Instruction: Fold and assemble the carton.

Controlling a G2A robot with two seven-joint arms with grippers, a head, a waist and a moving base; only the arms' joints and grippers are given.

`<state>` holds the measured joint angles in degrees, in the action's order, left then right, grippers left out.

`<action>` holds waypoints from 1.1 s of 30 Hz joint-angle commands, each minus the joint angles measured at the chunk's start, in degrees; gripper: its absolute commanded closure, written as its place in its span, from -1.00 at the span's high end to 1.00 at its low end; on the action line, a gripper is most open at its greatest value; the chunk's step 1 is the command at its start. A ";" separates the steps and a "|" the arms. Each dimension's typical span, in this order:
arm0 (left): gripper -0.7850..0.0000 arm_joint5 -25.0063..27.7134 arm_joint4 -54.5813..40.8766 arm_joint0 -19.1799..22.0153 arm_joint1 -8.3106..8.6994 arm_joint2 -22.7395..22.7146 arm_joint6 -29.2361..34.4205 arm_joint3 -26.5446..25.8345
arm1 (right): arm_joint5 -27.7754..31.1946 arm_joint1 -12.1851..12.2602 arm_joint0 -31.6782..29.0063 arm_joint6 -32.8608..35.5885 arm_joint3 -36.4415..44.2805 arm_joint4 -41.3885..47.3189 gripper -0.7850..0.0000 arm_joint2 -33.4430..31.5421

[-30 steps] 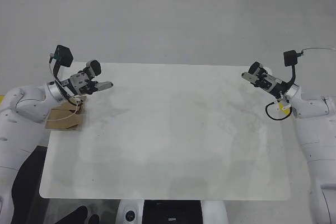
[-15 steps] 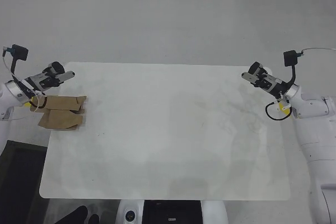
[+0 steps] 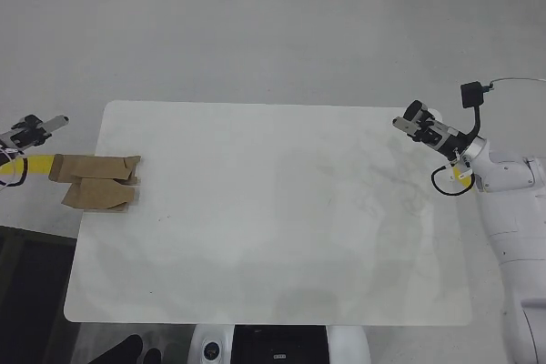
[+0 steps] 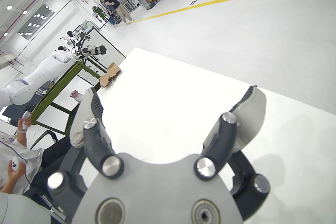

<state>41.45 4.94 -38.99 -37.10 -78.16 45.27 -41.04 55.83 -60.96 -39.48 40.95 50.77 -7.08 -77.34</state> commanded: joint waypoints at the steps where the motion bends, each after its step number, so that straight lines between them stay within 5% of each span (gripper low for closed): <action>1: 1.00 -1.39 2.38 0.41 0.19 0.05 -0.47 1.37 | 0.00 0.00 0.00 0.00 0.00 -0.01 1.00 0.00; 13: 1.00 -8.65 12.39 2.71 0.01 2.46 -4.73 7.27 | 0.00 0.00 0.00 0.00 0.00 -0.01 1.00 0.00; 33: 1.00 -7.85 10.05 4.02 -3.87 8.04 -1.26 16.51 | 0.00 0.00 0.00 0.00 0.00 -0.01 1.00 0.00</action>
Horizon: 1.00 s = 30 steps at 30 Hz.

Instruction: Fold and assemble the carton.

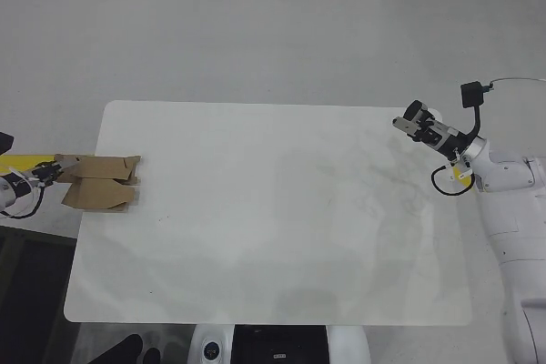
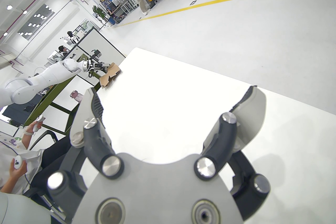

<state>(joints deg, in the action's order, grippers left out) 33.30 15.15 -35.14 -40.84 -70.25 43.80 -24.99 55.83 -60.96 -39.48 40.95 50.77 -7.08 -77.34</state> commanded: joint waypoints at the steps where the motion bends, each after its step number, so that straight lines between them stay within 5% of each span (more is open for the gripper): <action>1: 0.44 0.64 -0.58 0.36 -0.27 0.18 0.58 0.91 | 0.00 0.00 0.00 0.00 0.00 -0.01 1.00 0.00; 2: -0.22 0.94 -0.82 0.52 -0.40 0.26 0.82 1.28 | 0.00 0.00 0.00 0.00 0.00 -0.01 1.00 0.00; 4: -1.00 1.44 -1.53 0.81 -0.65 0.32 1.19 2.00 | 0.00 0.00 0.00 0.00 0.00 -0.01 1.00 0.00; 20: -1.00 4.94 -7.06 2.95 -1.18 -1.30 1.63 5.45 | 0.00 0.00 0.00 0.00 0.00 -0.01 1.00 0.00; 30: -1.00 10.17 -14.28 4.23 -0.58 -4.83 0.60 1.38 | 0.00 0.00 0.00 0.00 0.00 -0.01 1.00 0.00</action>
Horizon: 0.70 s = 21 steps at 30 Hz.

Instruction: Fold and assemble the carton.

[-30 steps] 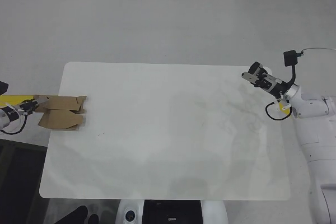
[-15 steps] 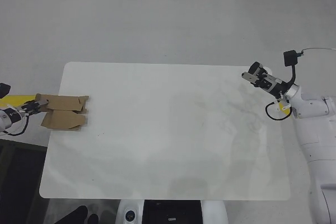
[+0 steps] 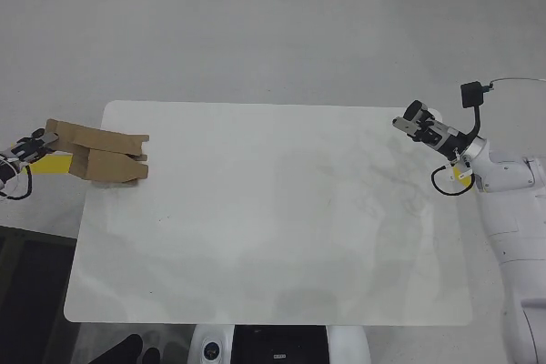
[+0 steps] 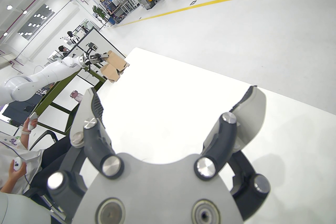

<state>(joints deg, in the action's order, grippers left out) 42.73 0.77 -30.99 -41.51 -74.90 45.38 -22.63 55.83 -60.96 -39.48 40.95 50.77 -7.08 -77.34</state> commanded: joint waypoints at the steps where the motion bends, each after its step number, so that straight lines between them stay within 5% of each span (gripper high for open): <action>1: -1.00 1.41 0.18 0.06 0.11 -0.29 -1.99 -2.00 | 0.00 0.00 0.00 0.00 0.00 -0.01 1.00 0.00; 10: -1.00 0.68 -5.70 -0.86 -1.49 0.65 -4.67 -14.64 | 0.00 0.00 0.00 0.00 0.00 -0.01 1.00 0.00; 21: -1.00 -0.84 -11.16 -2.12 -4.72 7.11 -4.90 -30.16 | 0.00 0.00 0.00 0.00 0.00 -0.01 1.00 0.00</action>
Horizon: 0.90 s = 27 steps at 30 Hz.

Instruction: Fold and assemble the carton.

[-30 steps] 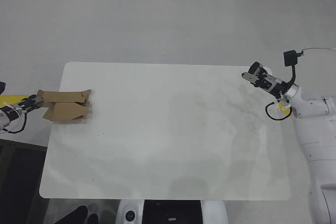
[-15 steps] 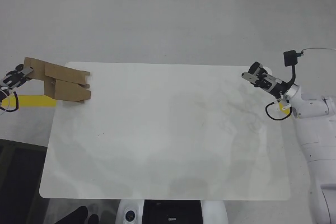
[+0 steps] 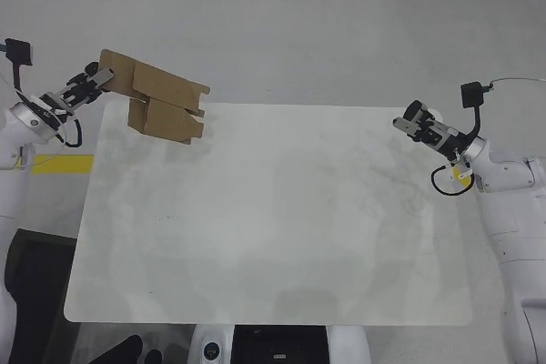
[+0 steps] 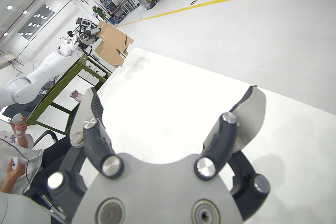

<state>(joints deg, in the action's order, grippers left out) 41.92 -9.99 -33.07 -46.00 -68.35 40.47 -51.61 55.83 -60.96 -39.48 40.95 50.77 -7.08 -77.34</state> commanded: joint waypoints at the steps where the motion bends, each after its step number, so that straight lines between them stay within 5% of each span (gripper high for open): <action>1: -1.00 0.03 -0.77 -0.08 -0.50 1.14 -0.03 -2.30 | 0.00 0.00 0.00 0.00 0.00 -0.01 1.00 0.00; 11: -1.00 0.45 -2.74 0.92 -3.20 7.41 1.69 -7.67 | 0.00 0.00 0.00 0.00 0.00 -0.01 1.00 0.00; 27: -1.00 5.26 -11.20 3.50 -6.56 14.93 14.05 -9.53 | 0.00 0.00 0.00 0.00 0.00 -0.01 1.00 0.00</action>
<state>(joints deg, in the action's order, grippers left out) 46.98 -20.72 -29.57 -52.47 -53.65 53.82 -61.02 55.83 -60.96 -39.48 40.95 50.77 -7.08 -77.34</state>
